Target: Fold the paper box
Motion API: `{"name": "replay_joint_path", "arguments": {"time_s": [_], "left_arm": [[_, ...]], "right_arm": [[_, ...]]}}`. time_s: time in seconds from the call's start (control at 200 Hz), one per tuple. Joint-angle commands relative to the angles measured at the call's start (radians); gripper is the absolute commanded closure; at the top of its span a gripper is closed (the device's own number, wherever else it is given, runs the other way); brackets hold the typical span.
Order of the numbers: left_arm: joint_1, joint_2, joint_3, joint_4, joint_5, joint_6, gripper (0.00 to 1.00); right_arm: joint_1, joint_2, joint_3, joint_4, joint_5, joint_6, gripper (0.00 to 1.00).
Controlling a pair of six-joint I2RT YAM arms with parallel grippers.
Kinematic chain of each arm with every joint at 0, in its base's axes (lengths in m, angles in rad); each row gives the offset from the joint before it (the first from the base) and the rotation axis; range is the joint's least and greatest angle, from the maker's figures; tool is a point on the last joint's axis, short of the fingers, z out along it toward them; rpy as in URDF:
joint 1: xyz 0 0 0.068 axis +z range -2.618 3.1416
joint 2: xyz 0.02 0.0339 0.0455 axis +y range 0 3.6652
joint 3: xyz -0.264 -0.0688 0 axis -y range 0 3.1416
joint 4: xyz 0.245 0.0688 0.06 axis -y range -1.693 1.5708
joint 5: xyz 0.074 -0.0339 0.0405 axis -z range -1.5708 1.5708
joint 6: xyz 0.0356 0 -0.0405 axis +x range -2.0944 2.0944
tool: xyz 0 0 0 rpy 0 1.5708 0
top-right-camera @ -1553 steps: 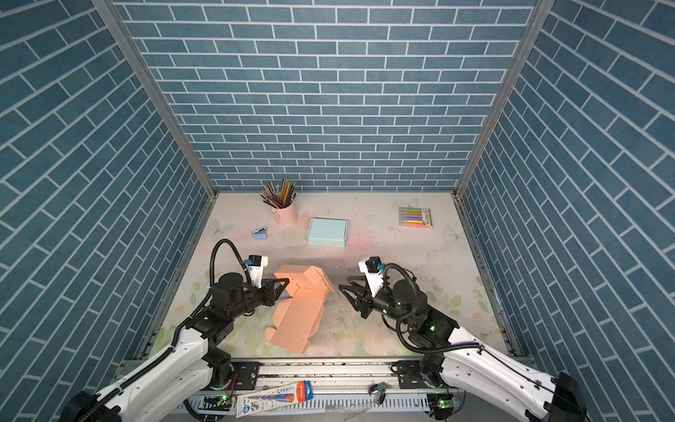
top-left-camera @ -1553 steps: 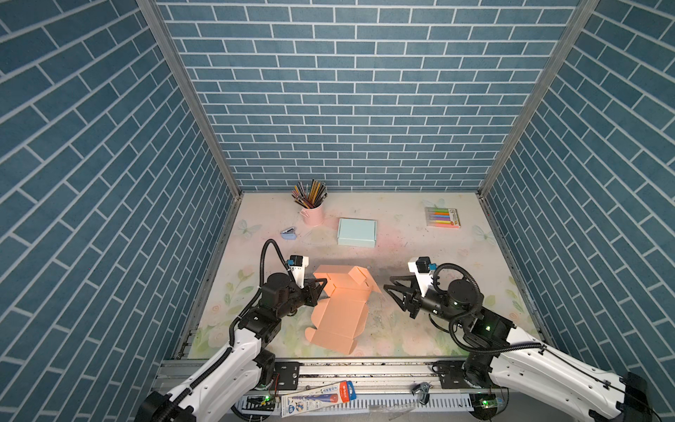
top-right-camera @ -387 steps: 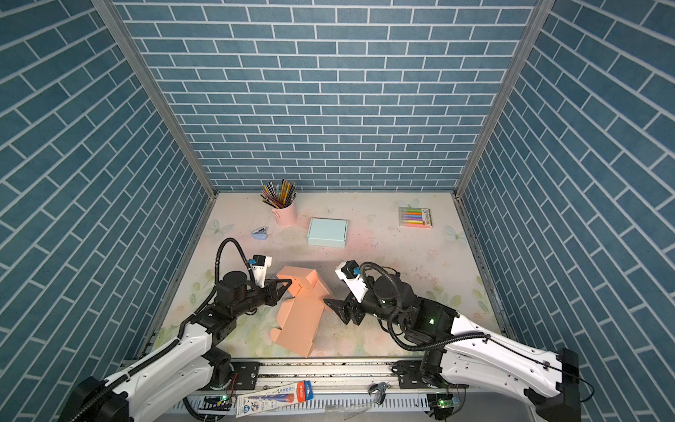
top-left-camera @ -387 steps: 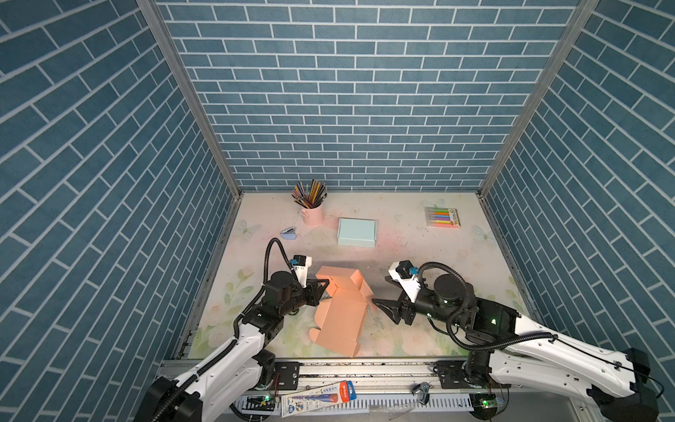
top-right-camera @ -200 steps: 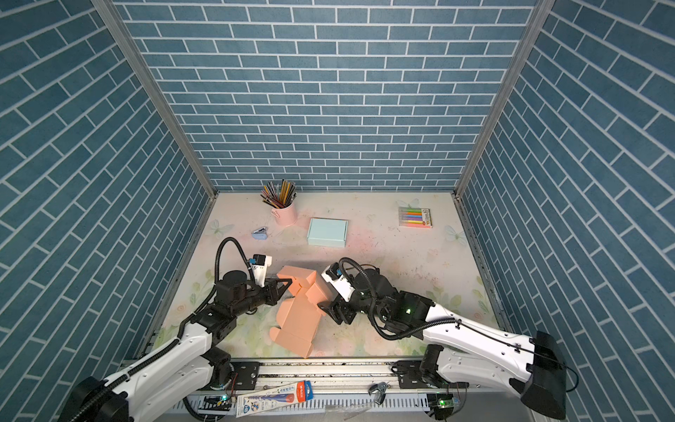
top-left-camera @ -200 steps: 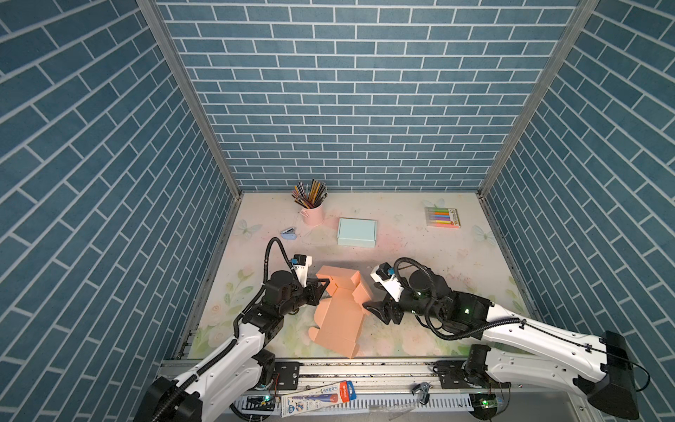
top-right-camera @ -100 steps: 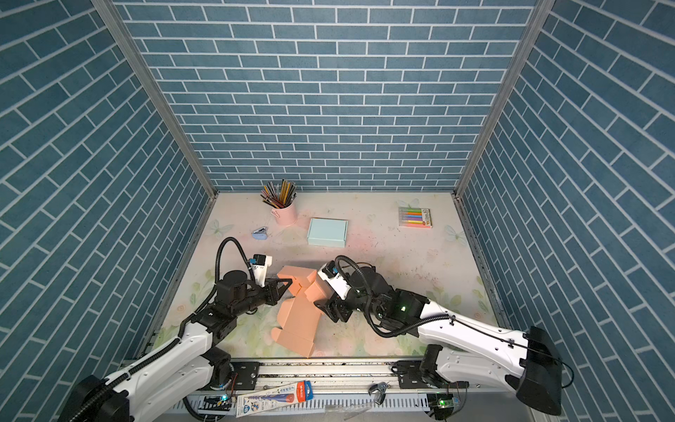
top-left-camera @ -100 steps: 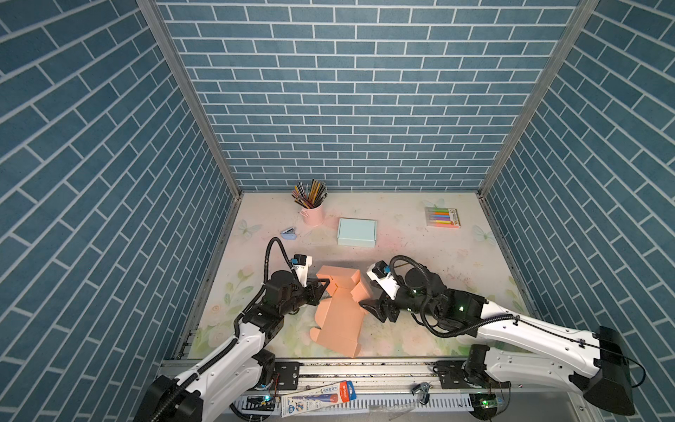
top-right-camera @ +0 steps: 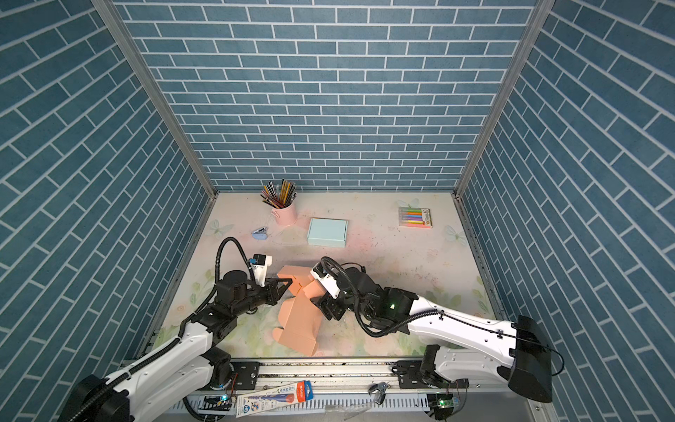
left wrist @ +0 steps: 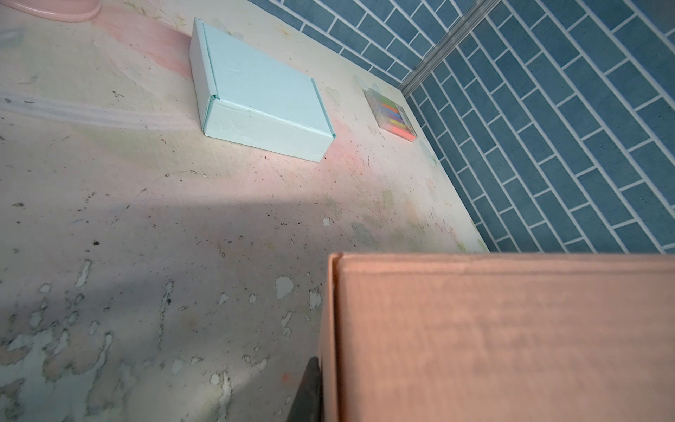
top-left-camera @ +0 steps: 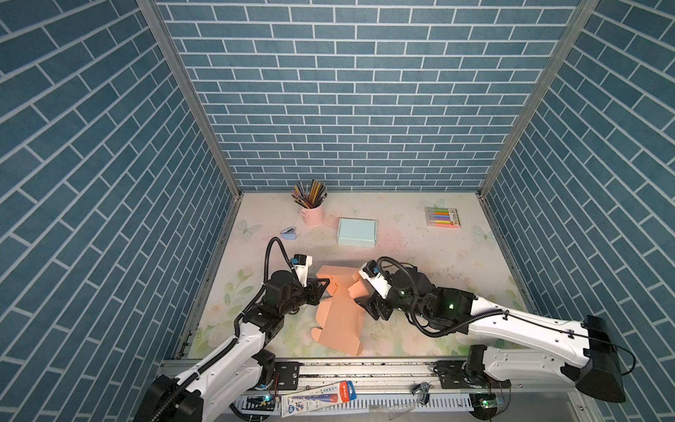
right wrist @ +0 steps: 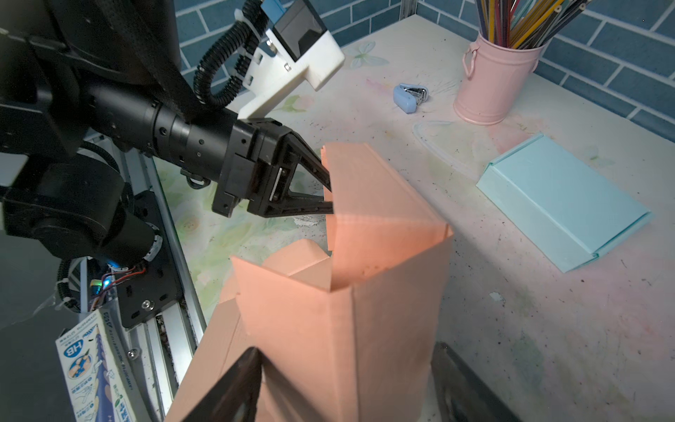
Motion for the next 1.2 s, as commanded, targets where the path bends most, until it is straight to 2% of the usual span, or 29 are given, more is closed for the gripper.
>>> {"name": "replay_joint_path", "arguments": {"time_s": [0.0, 0.185, 0.49, 0.965, 1.19], "left_arm": [[-0.002, 0.002, 0.005, 0.030, 0.004, 0.002, 0.87], [-0.002, 0.004, 0.003, 0.031, 0.002, 0.002, 0.87], [-0.003, 0.016, 0.011, 0.040, 0.005, -0.001, 0.87], [-0.003, 0.022, 0.009, 0.048, 0.004, -0.012, 0.87], [-0.032, 0.048, 0.005, 0.090, -0.010, -0.031, 0.88]], "right_arm": [[0.005, 0.015, 0.031, -0.043, 0.055, -0.046, 0.29], [0.010, 0.033, 0.045, -0.072, 0.108, -0.054, 0.33], [0.010, 0.021, 0.051, -0.067, 0.107, -0.053, 0.50], [0.032, 0.116, 0.106, -0.080, 0.179, 0.004, 0.51], [0.050, 0.185, 0.151, -0.125, 0.283, 0.069, 0.49]]}}
